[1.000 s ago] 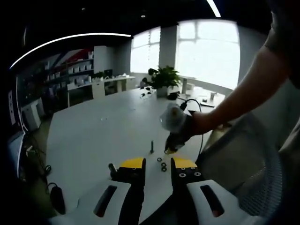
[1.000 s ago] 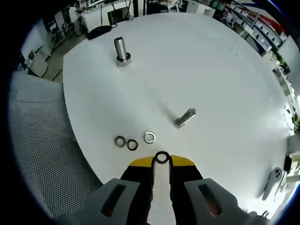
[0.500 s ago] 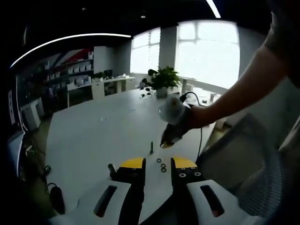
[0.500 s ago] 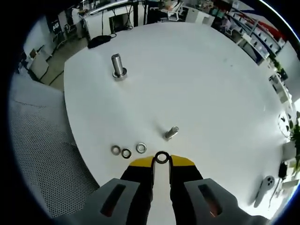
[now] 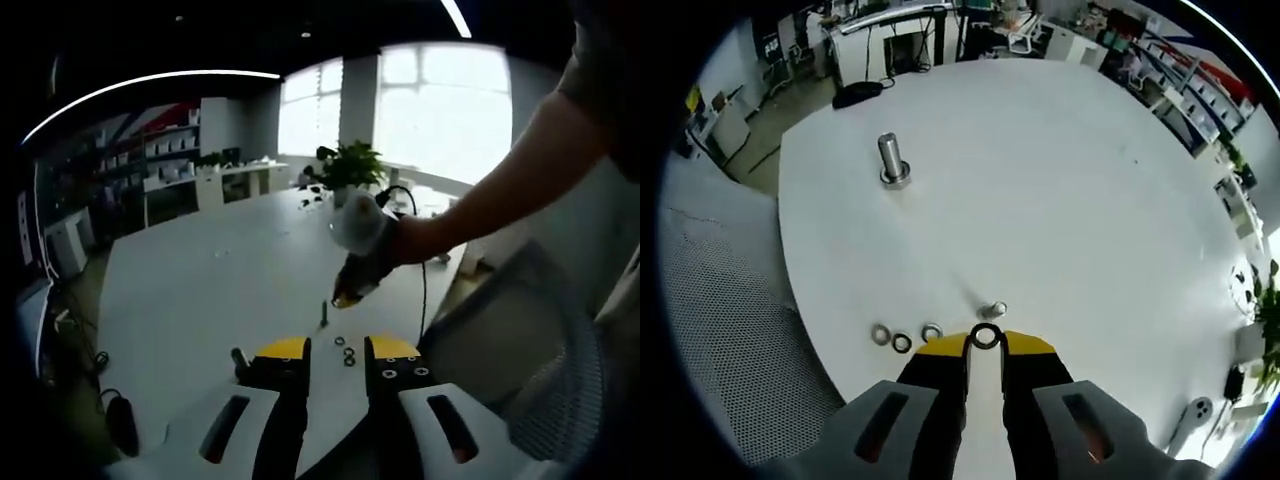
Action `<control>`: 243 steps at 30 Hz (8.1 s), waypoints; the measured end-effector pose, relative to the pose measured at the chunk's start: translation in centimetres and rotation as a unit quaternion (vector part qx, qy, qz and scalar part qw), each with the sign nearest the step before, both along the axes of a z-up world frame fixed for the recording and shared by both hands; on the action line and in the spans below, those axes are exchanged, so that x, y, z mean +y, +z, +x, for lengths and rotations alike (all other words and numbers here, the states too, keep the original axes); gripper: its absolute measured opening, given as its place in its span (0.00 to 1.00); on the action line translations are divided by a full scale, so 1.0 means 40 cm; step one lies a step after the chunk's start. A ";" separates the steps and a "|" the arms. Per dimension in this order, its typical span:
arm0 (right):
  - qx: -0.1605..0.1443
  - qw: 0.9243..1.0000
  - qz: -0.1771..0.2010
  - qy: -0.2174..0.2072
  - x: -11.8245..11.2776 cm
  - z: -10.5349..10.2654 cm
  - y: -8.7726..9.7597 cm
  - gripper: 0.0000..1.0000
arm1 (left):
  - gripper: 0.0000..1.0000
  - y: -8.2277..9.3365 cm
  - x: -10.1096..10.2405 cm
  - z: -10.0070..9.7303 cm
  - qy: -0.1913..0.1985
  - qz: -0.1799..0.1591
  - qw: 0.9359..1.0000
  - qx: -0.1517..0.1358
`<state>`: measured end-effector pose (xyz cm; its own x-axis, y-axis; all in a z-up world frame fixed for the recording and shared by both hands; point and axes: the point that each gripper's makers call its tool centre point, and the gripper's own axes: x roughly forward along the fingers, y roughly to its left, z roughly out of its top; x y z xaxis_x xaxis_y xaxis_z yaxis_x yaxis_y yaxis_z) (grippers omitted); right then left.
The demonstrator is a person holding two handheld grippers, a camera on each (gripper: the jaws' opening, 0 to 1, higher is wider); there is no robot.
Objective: Place the washer onto the threaded stud by aligning its center hole with the stud, sliding it down to the base, and recovering from edge contact or off-axis alignment until the washer reaches the visible bottom stop.
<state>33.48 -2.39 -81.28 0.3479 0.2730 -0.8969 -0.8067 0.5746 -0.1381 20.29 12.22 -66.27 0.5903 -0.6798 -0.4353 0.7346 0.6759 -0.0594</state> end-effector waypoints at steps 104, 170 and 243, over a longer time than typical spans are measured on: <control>0.084 0.995 -0.025 -0.035 -0.025 -0.092 -0.127 0.17 | 0.18 -0.004 0.026 0.018 0.024 -0.009 1.000 0.012; 0.111 0.969 -0.160 0.155 0.120 -0.212 -0.173 0.15 | 0.19 0.004 0.036 0.025 0.034 -0.003 0.999 -0.003; 0.010 1.000 -0.009 -0.012 0.003 0.007 0.004 0.13 | 0.18 0.006 0.034 0.024 0.033 -0.007 0.999 -0.002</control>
